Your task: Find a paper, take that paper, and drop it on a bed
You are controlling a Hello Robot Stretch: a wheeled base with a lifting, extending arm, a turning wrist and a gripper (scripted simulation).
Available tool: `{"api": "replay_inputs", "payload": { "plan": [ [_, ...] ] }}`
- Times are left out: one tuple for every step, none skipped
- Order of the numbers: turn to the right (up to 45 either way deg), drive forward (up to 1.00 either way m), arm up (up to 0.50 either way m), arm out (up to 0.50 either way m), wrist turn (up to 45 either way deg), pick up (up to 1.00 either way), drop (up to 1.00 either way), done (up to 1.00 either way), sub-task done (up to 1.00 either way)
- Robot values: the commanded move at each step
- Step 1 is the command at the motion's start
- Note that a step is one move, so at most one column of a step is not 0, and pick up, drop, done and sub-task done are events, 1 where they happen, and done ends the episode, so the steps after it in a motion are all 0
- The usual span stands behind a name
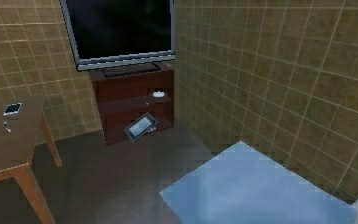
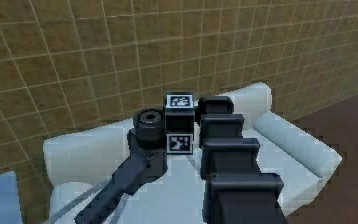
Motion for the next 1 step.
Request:
{"api": "replay_inputs", "payload": {
  "plan": [
    [0.0,0.00,0.00,-0.10,0.0,0.00,0.00,0.00,0.00]
  ]
}}
